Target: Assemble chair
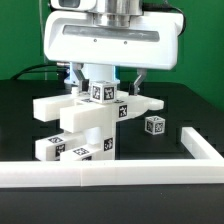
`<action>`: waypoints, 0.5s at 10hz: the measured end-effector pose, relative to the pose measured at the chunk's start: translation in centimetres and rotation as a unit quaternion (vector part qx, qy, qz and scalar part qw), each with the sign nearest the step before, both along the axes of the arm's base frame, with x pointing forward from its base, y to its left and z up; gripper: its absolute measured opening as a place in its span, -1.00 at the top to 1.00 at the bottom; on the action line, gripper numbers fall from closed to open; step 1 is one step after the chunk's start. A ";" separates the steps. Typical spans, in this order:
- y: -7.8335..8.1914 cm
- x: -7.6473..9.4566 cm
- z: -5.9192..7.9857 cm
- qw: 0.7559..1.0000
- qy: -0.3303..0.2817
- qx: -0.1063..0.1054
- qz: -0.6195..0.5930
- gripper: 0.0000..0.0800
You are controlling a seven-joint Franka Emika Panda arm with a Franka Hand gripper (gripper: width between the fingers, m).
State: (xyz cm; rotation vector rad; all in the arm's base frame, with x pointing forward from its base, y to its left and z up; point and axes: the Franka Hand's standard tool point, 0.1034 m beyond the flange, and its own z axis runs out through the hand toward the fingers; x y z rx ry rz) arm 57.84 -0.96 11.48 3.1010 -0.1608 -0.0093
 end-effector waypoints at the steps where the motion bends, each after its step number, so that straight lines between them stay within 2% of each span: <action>1: -0.1 0.1 0.2 0.999 0.000 0.001 0.048 -0.62; 4: -0.8 0.4 0.5 0.983 0.003 0.000 0.184 -0.62; 5: -0.9 0.4 0.5 0.970 0.006 -0.003 0.242 -0.62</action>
Offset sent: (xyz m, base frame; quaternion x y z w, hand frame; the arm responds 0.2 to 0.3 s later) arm 0.0039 0.0016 0.0057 0.0104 0.0012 -0.1421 0.9898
